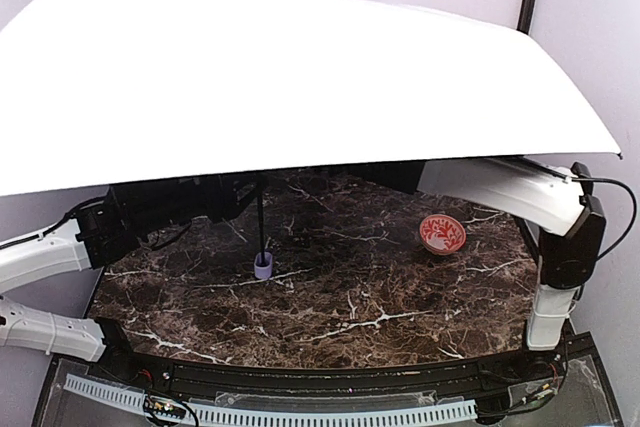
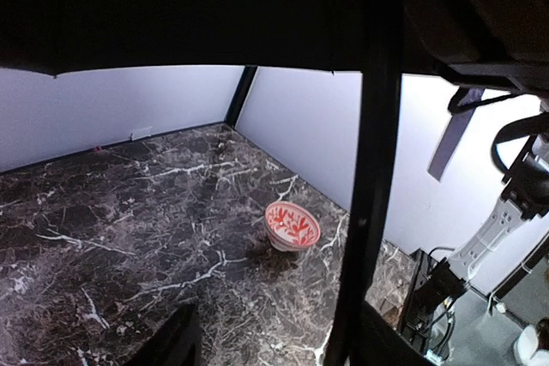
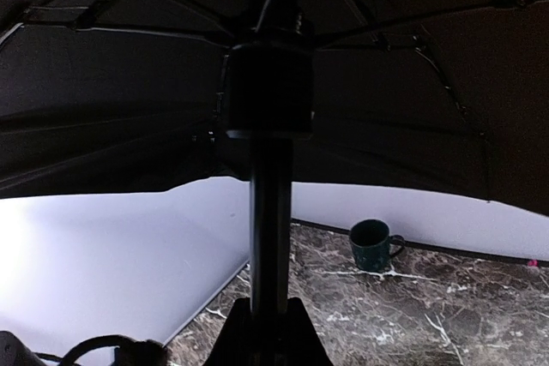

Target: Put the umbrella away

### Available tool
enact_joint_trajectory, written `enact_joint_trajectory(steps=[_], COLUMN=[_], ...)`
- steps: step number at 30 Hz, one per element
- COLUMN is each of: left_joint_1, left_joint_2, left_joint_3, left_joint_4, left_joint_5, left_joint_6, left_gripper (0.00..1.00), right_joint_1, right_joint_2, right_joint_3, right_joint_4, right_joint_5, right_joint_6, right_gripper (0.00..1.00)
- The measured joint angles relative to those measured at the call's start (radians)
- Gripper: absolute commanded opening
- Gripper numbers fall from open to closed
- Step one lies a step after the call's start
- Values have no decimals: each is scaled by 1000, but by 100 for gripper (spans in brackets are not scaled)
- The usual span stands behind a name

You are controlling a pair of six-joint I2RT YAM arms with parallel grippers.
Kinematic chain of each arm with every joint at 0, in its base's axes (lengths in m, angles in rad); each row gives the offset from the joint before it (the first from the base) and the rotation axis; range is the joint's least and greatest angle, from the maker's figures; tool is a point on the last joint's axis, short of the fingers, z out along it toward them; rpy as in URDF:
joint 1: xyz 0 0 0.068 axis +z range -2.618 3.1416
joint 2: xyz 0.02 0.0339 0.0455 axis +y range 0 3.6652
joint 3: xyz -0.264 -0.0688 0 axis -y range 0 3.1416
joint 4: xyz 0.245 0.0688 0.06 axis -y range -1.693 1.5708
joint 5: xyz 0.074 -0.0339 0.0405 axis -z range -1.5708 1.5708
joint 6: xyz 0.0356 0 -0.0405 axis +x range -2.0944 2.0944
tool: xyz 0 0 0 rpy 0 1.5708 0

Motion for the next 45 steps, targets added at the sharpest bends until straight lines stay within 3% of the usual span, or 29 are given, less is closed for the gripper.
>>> enact_joint_trajectory(steps=[2, 3, 6, 9, 10, 12, 13, 15, 16, 17, 22, 30, 36, 45], left_joint_1=[-8, -15, -35, -52, -60, -62, -63, -60, -52, -52, -48, -48, -48, -49], left_joint_2=[31, 45, 80, 89, 86, 78, 72, 48, 3, 2, -40, 34, 86, 90], left_joint_3=[19, 28, 43, 44, 45, 44, 40, 23, -13, -13, -31, -31, -31, -31], left_joint_4=[-15, -19, -18, -19, -22, -27, -27, -24, -10, -10, 103, 380, 397, 416], left_joint_5=[-17, -23, -23, -23, -31, -34, -33, -31, -8, -8, 151, 422, 503, 529], left_joint_6=[14, 18, 30, 43, 39, 35, 32, 14, -21, -21, -86, -268, -314, -326], left_gripper=[50, 42, 4, 0, 0, 0, 0, 0, 0, 0, 0, 0, 0, 0], right_joint_1=[5, 7, 7, 7, 6, 7, 6, -2, -18, -19, -125, -158, -153, -161], right_joint_2=[3, 4, 5, 5, 5, 5, 3, -16, -68, -69, -264, -259, -208, -218], right_joint_3=[0, 0, 0, 0, -2, -8, -18, -53, -113, -113, -412, -417, -389, -415], right_joint_4=[-13, -16, -16, -18, -18, -7, 6, 14, 9, 9, 174, 343, 401, 420], right_joint_5=[7, 10, 18, 24, 25, 16, 3, -61, -170, -173, -567, -939, -1044, -1058], right_joint_6=[1, 1, 5, 6, 6, 1, -15, -37, -68, -69, -67, -38, 6, 18], right_gripper=[0, 0, 0, 0, 9, 52, 66, 84, 99, 100, 100, 96, 79, 82])
